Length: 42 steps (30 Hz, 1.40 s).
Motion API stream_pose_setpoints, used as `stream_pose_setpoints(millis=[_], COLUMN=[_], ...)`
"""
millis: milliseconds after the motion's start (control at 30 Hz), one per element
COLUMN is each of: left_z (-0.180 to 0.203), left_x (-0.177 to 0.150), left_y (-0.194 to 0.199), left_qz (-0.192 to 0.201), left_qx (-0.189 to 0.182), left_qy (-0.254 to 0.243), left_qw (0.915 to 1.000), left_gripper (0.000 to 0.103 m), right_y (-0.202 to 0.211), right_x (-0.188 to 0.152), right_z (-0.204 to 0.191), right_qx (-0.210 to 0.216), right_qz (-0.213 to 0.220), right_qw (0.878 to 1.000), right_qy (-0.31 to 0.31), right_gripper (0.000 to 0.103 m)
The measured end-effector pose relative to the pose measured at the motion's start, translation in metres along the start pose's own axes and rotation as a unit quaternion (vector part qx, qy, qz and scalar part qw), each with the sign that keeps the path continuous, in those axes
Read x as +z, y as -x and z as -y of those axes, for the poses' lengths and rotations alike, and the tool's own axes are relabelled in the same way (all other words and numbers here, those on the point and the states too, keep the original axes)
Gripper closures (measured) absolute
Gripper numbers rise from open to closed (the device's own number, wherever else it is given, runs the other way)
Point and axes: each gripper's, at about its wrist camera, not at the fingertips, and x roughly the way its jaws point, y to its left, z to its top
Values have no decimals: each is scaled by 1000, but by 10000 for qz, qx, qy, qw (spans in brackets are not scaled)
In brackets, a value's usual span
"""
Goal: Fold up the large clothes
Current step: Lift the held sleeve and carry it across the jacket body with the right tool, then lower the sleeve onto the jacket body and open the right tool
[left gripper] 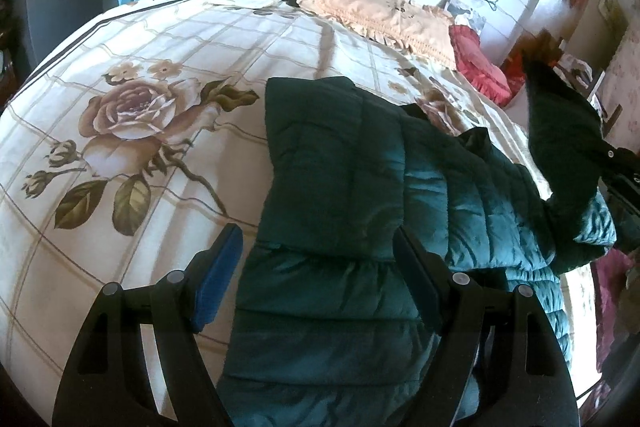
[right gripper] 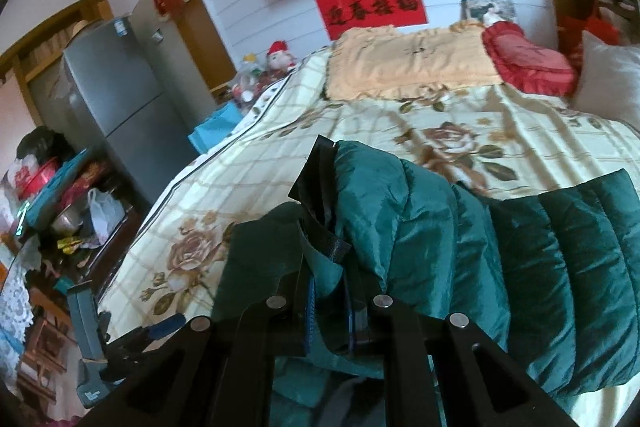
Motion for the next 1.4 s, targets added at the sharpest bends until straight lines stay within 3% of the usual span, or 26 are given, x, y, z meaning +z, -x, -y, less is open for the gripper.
stream_pose_setpoints(millis=[600, 833, 967, 1033, 1100, 1133, 1400], left_z=[-16, -19, -21, -21, -22, -21, -17], left_x=[6, 7, 6, 6, 7, 7, 8], left_y=[2, -3, -5, -4, -4, -3, 2], left_qz=[33, -10, -27, -23, -11, -5, 30], left_qx=[-91, -98, -77, -68, -60, -59, -12], left_qy=[188, 183, 208, 229, 238, 242, 131], left_qw=[9998, 9998, 9997, 9997, 9997, 9997, 9999], left_gripper=[25, 25, 25, 25, 25, 25, 25], right_y=[-79, -110, -122, -121, -117, -114, -84], right_x=[-26, -43, -48, -48, -47, -46, -36], right_z=[-34, -40, -43, -43, -42, -42, -43], right_qx=[559, 671, 517, 531, 672, 731, 706], right_qz=[-762, -1166, -1370, -1375, -1306, -1264, -987], right_qw=[9955, 9909, 9892, 9891, 9892, 9893, 9926], right_qy=[-57, -24, 65, 49, -12, -46, -76], right_gripper=[92, 92, 91, 87, 70, 54, 51])
